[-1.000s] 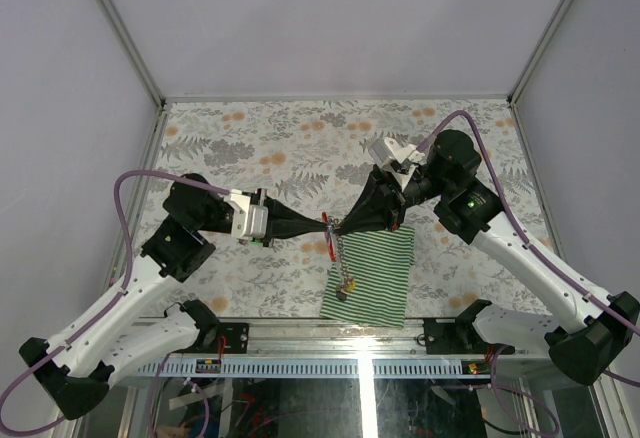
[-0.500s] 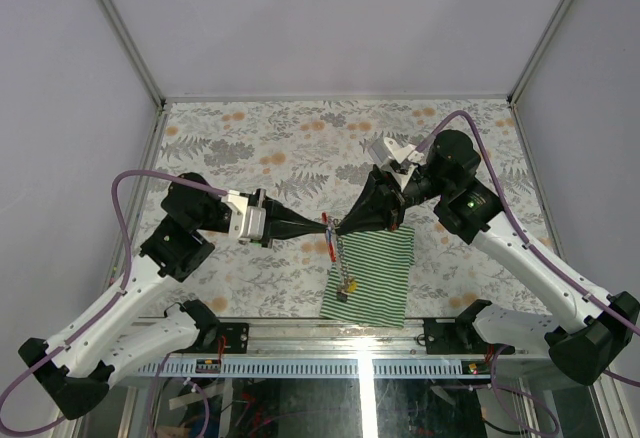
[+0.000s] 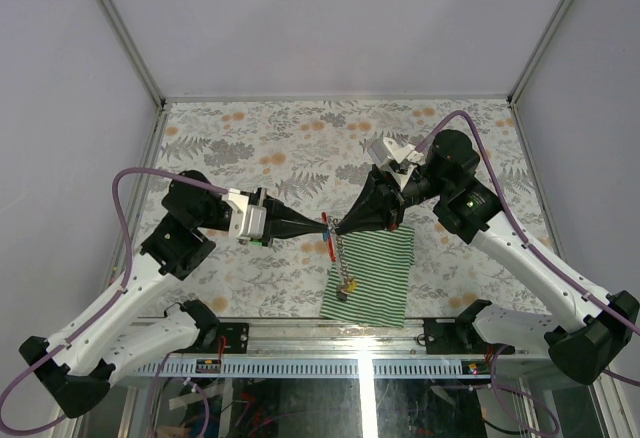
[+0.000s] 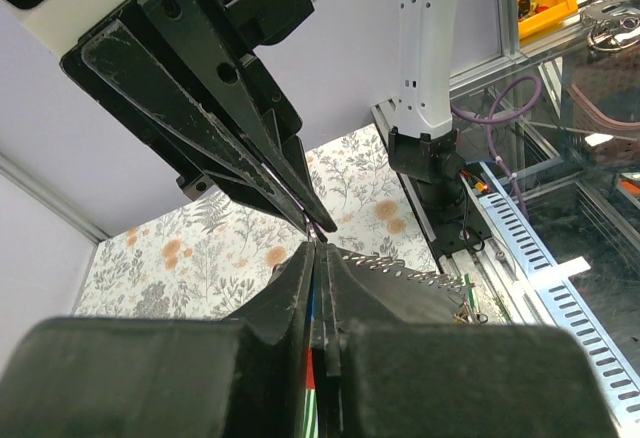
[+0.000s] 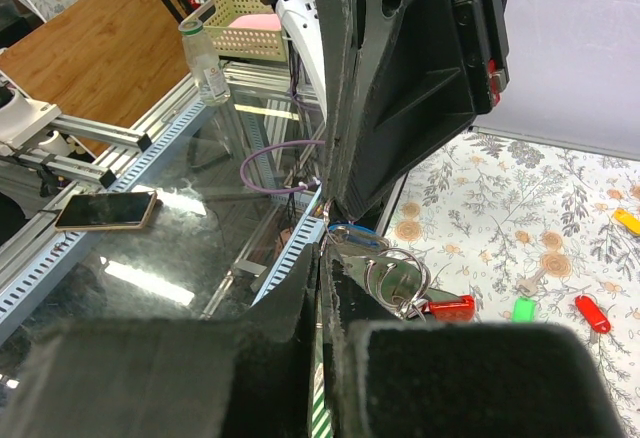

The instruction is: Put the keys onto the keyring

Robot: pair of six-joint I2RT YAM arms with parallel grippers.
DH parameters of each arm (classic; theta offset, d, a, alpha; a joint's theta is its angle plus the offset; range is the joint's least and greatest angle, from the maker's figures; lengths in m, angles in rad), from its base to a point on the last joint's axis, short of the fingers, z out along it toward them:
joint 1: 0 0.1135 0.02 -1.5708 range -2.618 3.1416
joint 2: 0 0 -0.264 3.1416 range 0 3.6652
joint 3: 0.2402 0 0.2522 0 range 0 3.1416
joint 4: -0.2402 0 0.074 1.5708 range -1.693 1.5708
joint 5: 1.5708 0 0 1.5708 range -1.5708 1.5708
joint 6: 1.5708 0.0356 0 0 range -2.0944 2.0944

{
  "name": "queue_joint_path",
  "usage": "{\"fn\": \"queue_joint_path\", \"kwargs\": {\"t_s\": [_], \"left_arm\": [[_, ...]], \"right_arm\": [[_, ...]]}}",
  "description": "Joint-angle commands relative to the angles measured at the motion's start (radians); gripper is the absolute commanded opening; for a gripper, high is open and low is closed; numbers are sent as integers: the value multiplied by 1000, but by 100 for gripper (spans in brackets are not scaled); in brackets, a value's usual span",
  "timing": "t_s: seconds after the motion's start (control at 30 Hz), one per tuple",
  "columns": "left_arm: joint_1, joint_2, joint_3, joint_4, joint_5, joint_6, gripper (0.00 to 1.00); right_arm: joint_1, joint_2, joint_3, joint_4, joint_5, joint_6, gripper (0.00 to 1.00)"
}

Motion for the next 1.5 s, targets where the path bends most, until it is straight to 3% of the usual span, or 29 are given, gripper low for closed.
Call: {"fn": "queue_joint_path", "kwargs": {"t_s": [0.0, 0.43, 1.47], "left_arm": [[6, -3, 35, 21, 39, -10, 0], [6, 17, 81, -109, 70, 59, 0], [6, 31, 101, -220, 92, 108, 0]], "right_arm": [[9, 6, 16, 43, 31, -10, 0], [9, -15, 26, 39, 44, -23, 0], [9, -65, 56, -36, 77, -78, 0]]}}
